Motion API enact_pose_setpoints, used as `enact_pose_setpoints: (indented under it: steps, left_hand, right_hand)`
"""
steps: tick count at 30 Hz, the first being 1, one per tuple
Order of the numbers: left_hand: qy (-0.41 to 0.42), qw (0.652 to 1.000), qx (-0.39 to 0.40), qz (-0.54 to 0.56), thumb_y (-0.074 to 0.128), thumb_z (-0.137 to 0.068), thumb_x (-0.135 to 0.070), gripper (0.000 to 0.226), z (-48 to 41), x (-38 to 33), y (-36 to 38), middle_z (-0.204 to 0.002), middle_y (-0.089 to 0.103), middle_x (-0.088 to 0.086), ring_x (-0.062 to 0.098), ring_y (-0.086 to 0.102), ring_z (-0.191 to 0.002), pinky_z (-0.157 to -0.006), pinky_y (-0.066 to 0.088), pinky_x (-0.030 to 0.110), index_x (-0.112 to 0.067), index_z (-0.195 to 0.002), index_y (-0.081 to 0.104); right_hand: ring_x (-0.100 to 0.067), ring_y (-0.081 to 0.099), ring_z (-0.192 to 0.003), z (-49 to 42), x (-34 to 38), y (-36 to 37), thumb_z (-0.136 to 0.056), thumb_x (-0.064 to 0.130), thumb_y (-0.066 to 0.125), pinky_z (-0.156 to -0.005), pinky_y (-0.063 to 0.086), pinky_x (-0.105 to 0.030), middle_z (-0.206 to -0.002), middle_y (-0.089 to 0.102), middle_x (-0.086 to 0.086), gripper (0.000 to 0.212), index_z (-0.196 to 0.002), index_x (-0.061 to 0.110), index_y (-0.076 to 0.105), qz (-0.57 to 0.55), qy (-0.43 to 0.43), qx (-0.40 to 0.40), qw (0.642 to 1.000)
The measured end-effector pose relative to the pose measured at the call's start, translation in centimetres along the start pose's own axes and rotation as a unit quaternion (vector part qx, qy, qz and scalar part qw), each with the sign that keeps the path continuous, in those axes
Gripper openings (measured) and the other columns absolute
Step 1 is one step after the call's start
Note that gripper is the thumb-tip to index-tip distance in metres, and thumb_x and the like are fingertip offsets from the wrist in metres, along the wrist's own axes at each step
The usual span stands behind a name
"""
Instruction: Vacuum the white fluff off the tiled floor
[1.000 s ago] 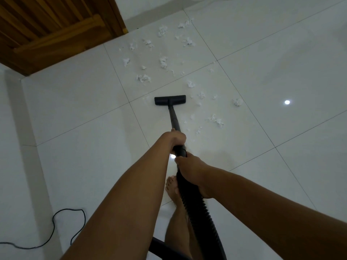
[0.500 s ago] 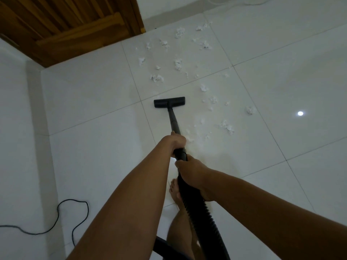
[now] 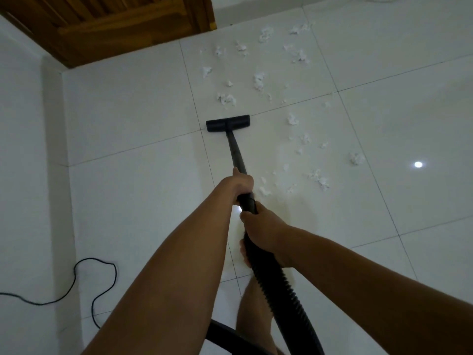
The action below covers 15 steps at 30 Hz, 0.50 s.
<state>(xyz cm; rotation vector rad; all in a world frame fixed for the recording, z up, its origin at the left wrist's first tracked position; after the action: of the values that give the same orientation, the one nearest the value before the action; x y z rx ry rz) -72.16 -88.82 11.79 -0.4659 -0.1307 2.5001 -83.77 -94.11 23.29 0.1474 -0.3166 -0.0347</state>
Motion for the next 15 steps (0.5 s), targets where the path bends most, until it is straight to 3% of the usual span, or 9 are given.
enact_pose_setpoints:
  steps: [3, 6, 8, 10, 13, 15]
  left_hand:
    - [0.002, 1.0, 0.001, 0.004, 0.035, -0.102, -0.009, 0.079, -1.0, -1.0, -0.9, -0.133, 0.057, 0.022, 0.021, 0.064, -0.082, -0.068, 0.059, 0.033, -0.033, -0.16, -0.013]
    - [0.002, 1.0, -0.003, 0.014, 0.034, -0.104, -0.013, 0.078, -1.9, -2.0, -1.7, -0.142, 0.051, 0.021, 0.027, 0.065, -0.106, -0.09, 0.059, 0.04, -0.036, -0.159, -0.016]
    - [0.002, 1.0, -0.007, 0.009, 0.033, -0.105, -0.014, 0.077, -2.4, -2.5, -2.2, -0.142, 0.051, 0.021, 0.03, 0.064, -0.114, -0.094, 0.058, 0.042, -0.036, -0.159, -0.016]
    - [-0.002, 1.0, -0.008, 0.007, 0.033, -0.105, -0.016, 0.076, -3.0, -2.9, -2.7, -0.139, 0.053, 0.02, 0.027, 0.066, -0.108, -0.085, 0.06, 0.038, -0.037, -0.159, -0.016]
    - [0.001, 1.0, -0.017, 0.016, 0.032, -0.107, -0.02, 0.072, -4.1, -3.0, -3.2, -0.13, 0.06, 0.018, 0.019, 0.063, -0.081, -0.065, 0.057, 0.033, -0.038, -0.159, -0.015]
    - [0.009, 0.999, -0.023, 0.024, 0.031, -0.108, -0.024, 0.07, -4.9, -2.8, -3.2, -0.121, 0.063, 0.016, 0.017, 0.059, -0.076, -0.076, 0.06, 0.035, -0.038, -0.159, -0.014]
  right_hand:
    - [-0.02, 0.056, -0.048, -1.3, 1.4, -0.1, -0.107, 0.021, 0.035, -0.043, 0.053, -0.028, -0.074, 0.057, -0.014, 0.05, -0.151, 0.043, 0.03, 0.014, -0.01, -0.005, 1.0]
    - [-0.019, 0.056, -0.046, -2.4, 2.6, 0.0, -0.107, 0.022, 0.036, -0.042, 0.052, -0.028, -0.074, 0.057, -0.014, 0.047, -0.149, 0.043, 0.031, 0.022, -0.016, -0.005, 1.0]
    - [-0.019, 0.056, -0.048, -3.3, 3.1, -0.1, -0.107, 0.024, 0.037, -0.042, 0.052, -0.027, -0.076, 0.057, -0.014, 0.045, -0.148, 0.043, 0.032, 0.025, -0.01, -0.006, 1.0]
    - [-0.019, 0.056, -0.048, -4.1, 3.5, 0.0, -0.107, 0.025, 0.038, -0.042, 0.052, -0.027, -0.075, 0.057, -0.014, 0.043, -0.145, 0.044, 0.034, 0.026, -0.009, -0.007, 1.0]
    - [-0.018, 0.056, -0.046, -5.1, 3.7, 0.0, -0.107, 0.027, 0.039, -0.045, 0.053, -0.028, -0.074, 0.057, -0.013, 0.042, -0.143, 0.048, 0.034, 0.022, -0.017, 0.0, 1.0]
    - [-0.018, 0.056, -0.046, -5.8, 3.4, 0.1, -0.107, 0.029, 0.039, -0.046, 0.054, -0.03, -0.074, 0.057, -0.013, 0.043, -0.142, 0.051, 0.032, 0.022, -0.022, 0.001, 1.0]
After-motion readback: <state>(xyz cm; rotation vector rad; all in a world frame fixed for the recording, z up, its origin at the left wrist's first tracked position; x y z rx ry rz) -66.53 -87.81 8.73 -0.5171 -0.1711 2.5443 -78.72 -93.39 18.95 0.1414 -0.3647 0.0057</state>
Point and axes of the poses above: each hand's wrist, its own z-axis away from the middle knuckle, its own y-axis out of the palm, x = y × z, the point moved 10 cm from there along -z, towards the middle knuckle
